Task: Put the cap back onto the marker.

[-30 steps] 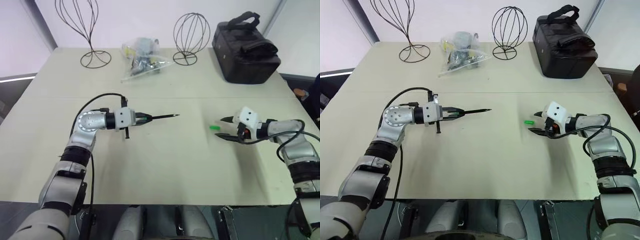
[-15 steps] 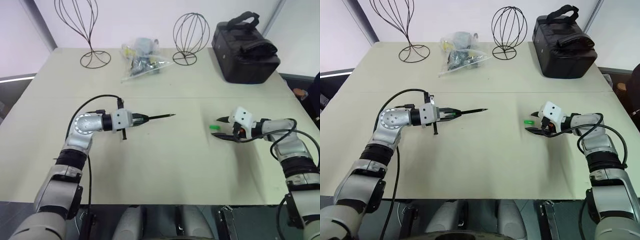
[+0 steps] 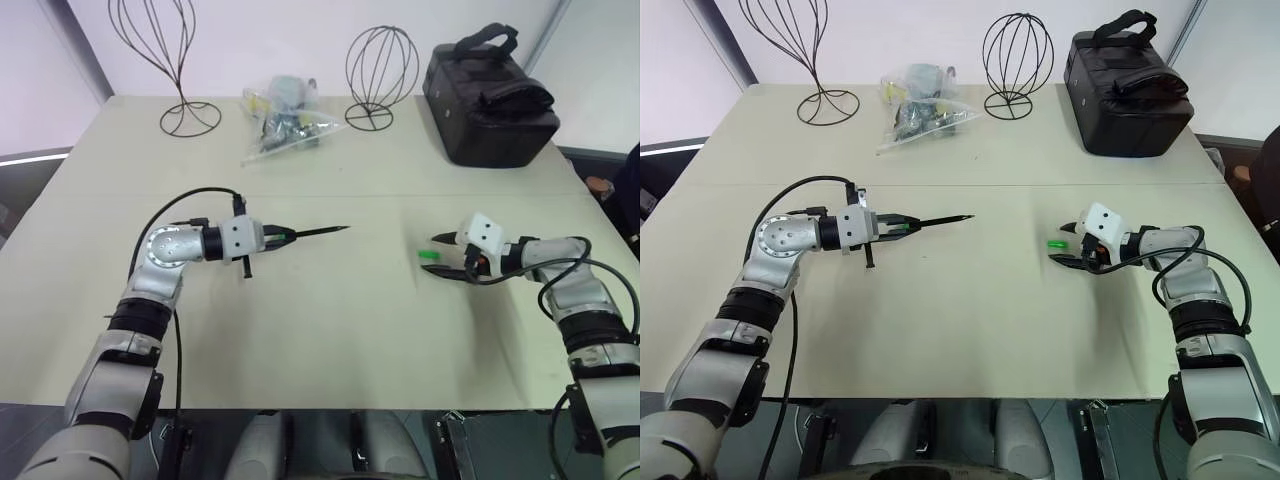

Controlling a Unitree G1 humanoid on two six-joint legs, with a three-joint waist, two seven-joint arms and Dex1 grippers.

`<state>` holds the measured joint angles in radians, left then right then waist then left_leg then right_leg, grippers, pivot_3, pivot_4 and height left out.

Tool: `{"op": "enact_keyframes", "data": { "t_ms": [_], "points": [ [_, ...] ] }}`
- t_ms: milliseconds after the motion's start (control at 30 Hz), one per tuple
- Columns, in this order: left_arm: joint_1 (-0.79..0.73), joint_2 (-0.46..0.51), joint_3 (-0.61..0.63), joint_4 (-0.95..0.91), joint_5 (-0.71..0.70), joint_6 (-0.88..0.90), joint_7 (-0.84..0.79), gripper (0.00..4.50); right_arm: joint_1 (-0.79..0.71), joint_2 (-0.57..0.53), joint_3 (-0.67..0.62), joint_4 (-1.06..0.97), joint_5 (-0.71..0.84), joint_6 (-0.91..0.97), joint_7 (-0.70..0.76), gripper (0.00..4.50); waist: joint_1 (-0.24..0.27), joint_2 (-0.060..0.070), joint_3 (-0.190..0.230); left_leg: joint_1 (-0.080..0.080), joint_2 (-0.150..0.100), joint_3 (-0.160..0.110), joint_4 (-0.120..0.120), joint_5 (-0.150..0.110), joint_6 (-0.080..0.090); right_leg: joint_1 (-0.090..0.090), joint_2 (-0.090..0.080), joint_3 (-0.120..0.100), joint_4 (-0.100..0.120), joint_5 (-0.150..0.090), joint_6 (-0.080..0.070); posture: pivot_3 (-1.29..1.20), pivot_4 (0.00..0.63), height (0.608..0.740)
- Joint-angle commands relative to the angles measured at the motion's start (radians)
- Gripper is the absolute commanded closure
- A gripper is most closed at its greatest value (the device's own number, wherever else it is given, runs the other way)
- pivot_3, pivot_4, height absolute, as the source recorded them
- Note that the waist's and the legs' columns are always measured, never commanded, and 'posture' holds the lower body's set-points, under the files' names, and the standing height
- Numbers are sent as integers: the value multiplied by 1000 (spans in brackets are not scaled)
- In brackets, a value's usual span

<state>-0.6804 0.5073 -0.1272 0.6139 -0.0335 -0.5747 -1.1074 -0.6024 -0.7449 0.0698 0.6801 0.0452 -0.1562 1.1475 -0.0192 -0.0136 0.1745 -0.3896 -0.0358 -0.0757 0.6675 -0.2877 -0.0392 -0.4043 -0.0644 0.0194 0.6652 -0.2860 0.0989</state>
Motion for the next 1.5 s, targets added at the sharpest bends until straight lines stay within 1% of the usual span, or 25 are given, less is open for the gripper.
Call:
{"op": "enact_keyframes", "data": {
  "t_ms": [33, 67, 200, 233, 567, 700, 833, 1033, 1233, 1367, 1500],
  "points": [
    [-19, 8, 13, -18, -25, 5, 7, 4500, 4, 9, -8, 8, 10, 14, 6, 1641, 0, 0, 0, 0, 0, 0, 0, 0, 0, 0, 0, 0, 0, 0, 0, 0, 150, 740],
    [-21, 7, 12, -16, -24, 4, 7, 4500, 2, 9, -10, 11, 11, 19, 6, 1999, 0, 0, 0, 0, 0, 0, 0, 0, 0, 0, 0, 0, 0, 0, 0, 0, 150, 740],
    [-25, 4, 9, -12, -22, 2, 6, 4500, 1, 5, -17, 21, 11, 24, 4, 4020, 2, 0, 0, 0, 0, 0, 0, 0, 0, 0, 0, 0, 0, 0, 0, 0, 150, 740],
    [-25, 3, 9, -12, -22, 2, 5, 4500, 3, 2, -17, 21, 8, 24, -2, 4461, 2, 0, 0, 0, 0, 0, 0, 0, 0, 0, 0, 0, 0, 0, 0, 0, 150, 740],
    [-33, -9, 3, -4, -21, 3, 5, 4500, 28, -15, -27, -19, 17, 39, -8, 4461, 4, 0, 0, 0, 0, 0, 0, 0, 0, 0, -1, 0, 0, 0, 0, 0, 150, 740],
    [-25, -2, -4, -8, -44, -26, -46, 4500, 124, -58, -28, -263, -25, 14, -75, 4461, 8, 0, 0, -1, 0, 0, 0, 0, 0, 0, -1, 0, 0, 0, 0, 0, 150, 740],
    [-66, -6, -22, 62, -31, -95, -81, 4500, 218, -109, -33, -506, -68, 50, -121, 4461, 7, 0, 0, -1, -1, 0, 0, 0, 0, -1, -1, 0, 0, 0, 0, 0, 150, 740],
    [-189, -65, -59, 237, 25, -335, -60, 4500, 246, -130, -73, -819, -115, 210, -221, 4461, 8, 0, 0, -1, -1, 0, 0, 0, 0, -1, 0, 0, 0, 0, 0, 0, 150, 740],
    [-270, -110, -96, 372, 99, -516, 3, 4500, 245, -132, -71, -991, -172, 363, -283, 4461, 8, 0, 0, -1, -2, 0, 0, 0, 0, -1, 0, 0, -1, 0, 0, 0, 150, 740],
    [-296, -118, -108, 430, 137, -559, 49, 4500, 270, -144, -68, -1037, -191, 404, -292, 4461, 7, 0, 0, -1, -2, 0, 0, 0, 0, -1, 0, 0, -1, 0, 0, 0, 150, 740],
    [-316, -115, -113, 466, 193, -580, 136, 4500, 298, -146, -66, -1093, -190, 447, -289, 4461, 7, 0, 0, -1, -2, 0, 0, 0, 0, -1, 0, 0, -1, 0, 0, 0, 150, 740]
  ]
}}
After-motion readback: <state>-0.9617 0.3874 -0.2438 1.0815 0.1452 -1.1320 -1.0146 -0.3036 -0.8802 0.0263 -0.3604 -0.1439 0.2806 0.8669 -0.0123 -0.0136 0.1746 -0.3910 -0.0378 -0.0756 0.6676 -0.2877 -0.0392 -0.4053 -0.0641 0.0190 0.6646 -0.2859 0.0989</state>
